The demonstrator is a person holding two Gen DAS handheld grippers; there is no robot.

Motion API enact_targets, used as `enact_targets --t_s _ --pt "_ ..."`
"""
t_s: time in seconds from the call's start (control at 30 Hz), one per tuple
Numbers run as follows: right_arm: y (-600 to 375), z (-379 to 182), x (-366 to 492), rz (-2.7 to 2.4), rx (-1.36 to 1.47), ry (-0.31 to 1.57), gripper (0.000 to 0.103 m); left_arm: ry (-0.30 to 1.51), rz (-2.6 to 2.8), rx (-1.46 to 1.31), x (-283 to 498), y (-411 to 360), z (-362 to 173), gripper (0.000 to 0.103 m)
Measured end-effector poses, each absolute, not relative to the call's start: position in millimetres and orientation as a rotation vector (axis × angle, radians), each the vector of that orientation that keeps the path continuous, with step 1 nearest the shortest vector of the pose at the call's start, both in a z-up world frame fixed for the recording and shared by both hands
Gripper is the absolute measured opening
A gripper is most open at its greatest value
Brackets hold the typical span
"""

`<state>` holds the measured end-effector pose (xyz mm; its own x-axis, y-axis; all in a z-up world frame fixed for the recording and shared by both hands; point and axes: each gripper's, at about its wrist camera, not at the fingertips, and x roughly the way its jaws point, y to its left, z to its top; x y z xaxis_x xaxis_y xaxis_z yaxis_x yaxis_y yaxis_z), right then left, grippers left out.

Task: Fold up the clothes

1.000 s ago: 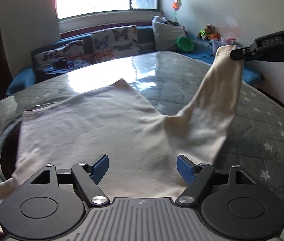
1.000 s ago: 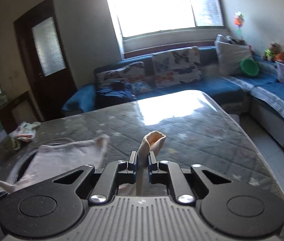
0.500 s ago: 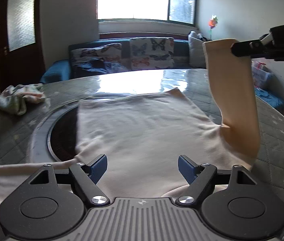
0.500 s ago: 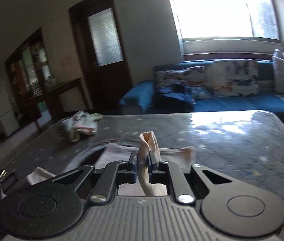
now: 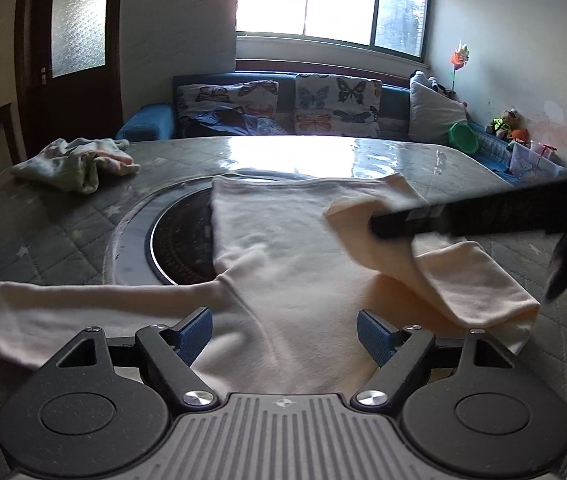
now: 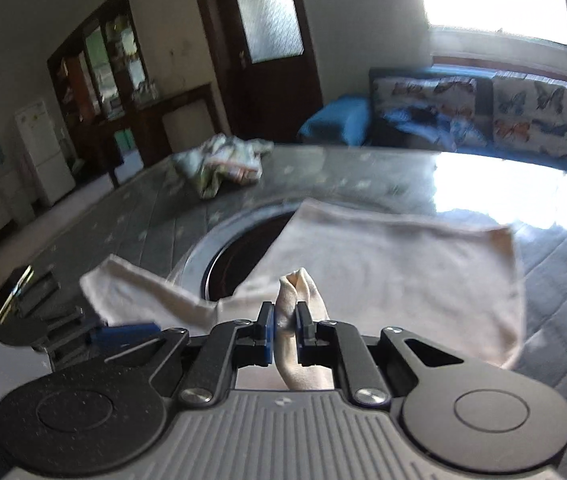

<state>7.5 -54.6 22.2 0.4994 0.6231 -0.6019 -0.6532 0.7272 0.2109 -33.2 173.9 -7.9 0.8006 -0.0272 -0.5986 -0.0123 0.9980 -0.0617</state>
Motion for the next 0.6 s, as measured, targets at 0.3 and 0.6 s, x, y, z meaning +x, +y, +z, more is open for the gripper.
enact_targets --t_s 0.3,0.6 --pt "-50.2 9.2 -3.2 0.825 -0.062 0.742 0.024 0.643 -0.006 -0.068 -33.0 173.9 -7.7 0.083" --pt "-130.3 15.4 -1.8 0.689 -0.162 0.729 0.023 0.633 -0.058 -0.063 -19.0 157.2 -6.4 0.059"
